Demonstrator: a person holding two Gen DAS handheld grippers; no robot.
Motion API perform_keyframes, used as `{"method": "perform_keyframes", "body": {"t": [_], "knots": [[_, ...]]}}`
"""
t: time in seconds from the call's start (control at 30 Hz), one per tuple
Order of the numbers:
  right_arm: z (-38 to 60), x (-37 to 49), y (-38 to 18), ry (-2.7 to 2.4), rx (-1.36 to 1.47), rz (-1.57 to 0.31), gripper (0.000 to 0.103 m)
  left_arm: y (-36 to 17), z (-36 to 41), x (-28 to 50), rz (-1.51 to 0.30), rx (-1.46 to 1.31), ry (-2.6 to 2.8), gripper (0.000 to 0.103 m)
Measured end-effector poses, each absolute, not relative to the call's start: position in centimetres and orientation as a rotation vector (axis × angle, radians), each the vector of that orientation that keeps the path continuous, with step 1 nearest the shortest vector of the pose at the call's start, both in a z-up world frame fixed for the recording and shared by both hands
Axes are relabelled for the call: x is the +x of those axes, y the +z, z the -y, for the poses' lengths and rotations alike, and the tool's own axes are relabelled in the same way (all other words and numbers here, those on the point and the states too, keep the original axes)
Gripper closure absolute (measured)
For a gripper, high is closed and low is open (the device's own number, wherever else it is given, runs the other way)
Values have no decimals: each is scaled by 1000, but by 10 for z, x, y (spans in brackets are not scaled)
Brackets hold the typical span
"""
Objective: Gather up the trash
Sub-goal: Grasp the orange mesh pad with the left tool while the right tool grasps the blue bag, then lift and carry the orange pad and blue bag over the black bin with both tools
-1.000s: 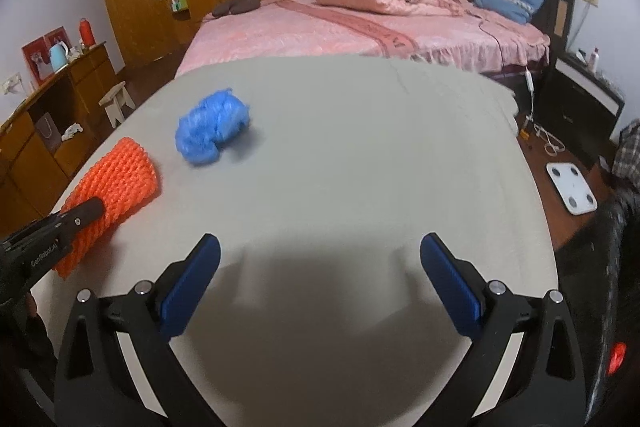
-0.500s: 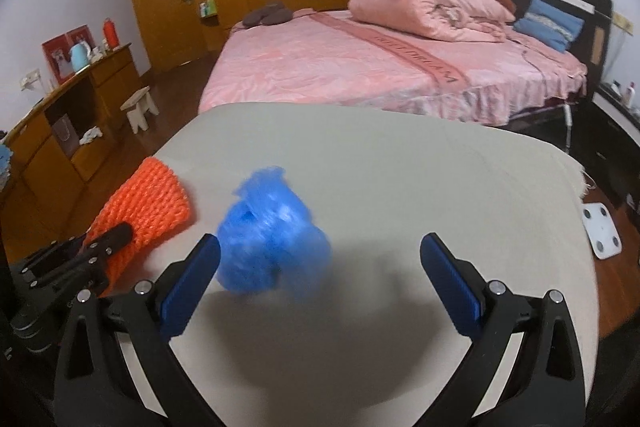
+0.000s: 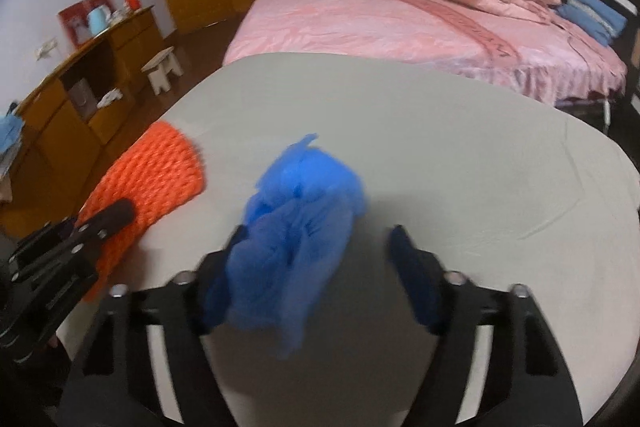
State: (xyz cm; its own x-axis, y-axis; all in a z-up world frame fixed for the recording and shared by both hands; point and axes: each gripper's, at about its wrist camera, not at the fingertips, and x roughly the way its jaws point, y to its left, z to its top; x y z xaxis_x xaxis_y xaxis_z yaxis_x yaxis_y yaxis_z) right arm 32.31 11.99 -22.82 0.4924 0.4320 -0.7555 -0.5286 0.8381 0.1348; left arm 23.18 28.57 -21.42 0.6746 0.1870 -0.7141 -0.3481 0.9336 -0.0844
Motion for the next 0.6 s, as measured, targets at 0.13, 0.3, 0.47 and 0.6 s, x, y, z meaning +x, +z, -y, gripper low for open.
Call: {"method": "perform_keyframes", "body": {"t": [0.13,0.3,0.47,0.6], "knots": [[-128,315,-226,616,-144,-873,67,-215,-287,232,-776,-228,303,78],[-120,308,-219,601,-116,-874,68,-216,-286,235,-785,-223,299,78],[-96,299,-207,577,-70,-861,68,-209,-281,230,-760,-204,289,78],[-72,291,-194,559,-25,-845,68,-189,-261,218,-719,-173,256,78]]}}
